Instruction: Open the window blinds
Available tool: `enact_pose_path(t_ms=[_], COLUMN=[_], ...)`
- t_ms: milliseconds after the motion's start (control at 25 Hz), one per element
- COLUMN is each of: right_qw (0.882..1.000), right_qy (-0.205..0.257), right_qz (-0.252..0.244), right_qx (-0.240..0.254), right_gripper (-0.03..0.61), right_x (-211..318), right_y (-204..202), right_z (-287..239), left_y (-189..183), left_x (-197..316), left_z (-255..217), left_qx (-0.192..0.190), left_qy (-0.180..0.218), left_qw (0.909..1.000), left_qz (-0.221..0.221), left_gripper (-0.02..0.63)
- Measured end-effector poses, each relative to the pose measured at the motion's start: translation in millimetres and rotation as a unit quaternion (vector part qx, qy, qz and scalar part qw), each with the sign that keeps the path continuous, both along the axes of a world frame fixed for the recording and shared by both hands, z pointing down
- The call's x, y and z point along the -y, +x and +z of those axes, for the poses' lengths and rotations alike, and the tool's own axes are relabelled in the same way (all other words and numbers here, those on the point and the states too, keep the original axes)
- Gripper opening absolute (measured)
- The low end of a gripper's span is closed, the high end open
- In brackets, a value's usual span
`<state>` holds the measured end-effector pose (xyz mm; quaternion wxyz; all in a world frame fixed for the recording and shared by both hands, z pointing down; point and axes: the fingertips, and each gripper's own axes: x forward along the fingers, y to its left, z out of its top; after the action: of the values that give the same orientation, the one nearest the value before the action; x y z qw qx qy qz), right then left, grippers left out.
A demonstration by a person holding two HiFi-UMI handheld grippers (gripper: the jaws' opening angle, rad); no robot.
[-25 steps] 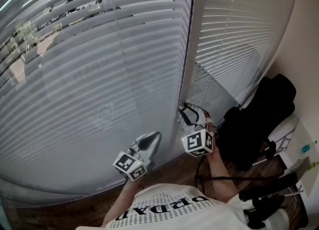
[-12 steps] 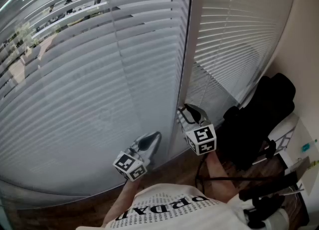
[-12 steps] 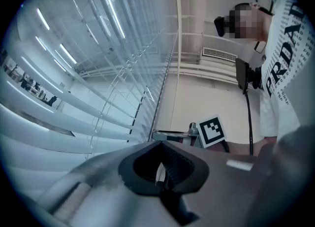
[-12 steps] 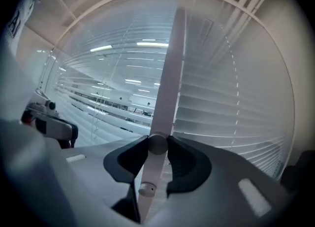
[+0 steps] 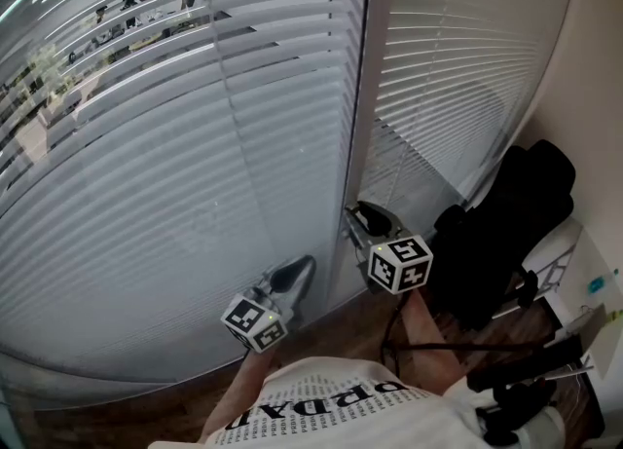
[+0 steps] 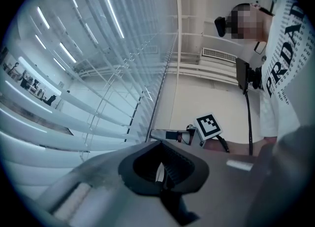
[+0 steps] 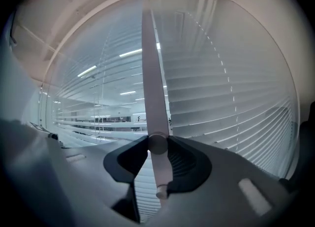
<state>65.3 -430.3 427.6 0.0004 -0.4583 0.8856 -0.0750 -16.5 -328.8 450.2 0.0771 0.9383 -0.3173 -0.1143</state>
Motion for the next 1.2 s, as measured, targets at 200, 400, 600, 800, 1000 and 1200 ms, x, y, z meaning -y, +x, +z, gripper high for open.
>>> enact_pose_path(t_ms=[200, 400, 600, 800, 1000, 1200], right_qw=[1.0, 0.973, 0.879, 0.867, 0.89, 0.935], right_qy=[-0.004, 0.111, 0.211, 0.227, 0.208, 0.157], right_qz=[-0.009, 0.012, 0.027, 0.038, 0.036, 0.031], right_qx=[0.014, -0.204, -0.428, -0.442, -0.405, -0.317], right_gripper=[0.137, 0.19, 0.182, 0.135, 0.133, 0.132], right_x=[0.4, -7.3, -12.0, -11.7, -10.9, -10.8], right_y=[1.1, 1.7, -10.1, -11.8, -10.6, -8.7], right_z=[1.0, -8.8, -2.6, 3.0, -0.7, -3.2], left_y=[2.9, -1.9, -2.1, -3.0, -6.7, -8.5], left_x=[-0.1, 0.0, -1.5, -2.7, -2.5, -4.3], left_z=[0.1, -0.9, 1.9, 1.4, -1.2, -1.4], left_qx=[0.002, 0.003, 0.004, 0.003, 0.001, 0.0], left_qy=[0.0, 0.001, 0.003, 0.002, -0.002, -0.005], left_qw=[1.0, 1.0, 1.0, 1.0, 0.9999, 0.9999], left_qz=[0.003, -0.003, -0.004, -0.006, -0.013, -0.014], left_gripper=[-0.008, -0.008, -0.008, -0.008, -0.008, -0.008])
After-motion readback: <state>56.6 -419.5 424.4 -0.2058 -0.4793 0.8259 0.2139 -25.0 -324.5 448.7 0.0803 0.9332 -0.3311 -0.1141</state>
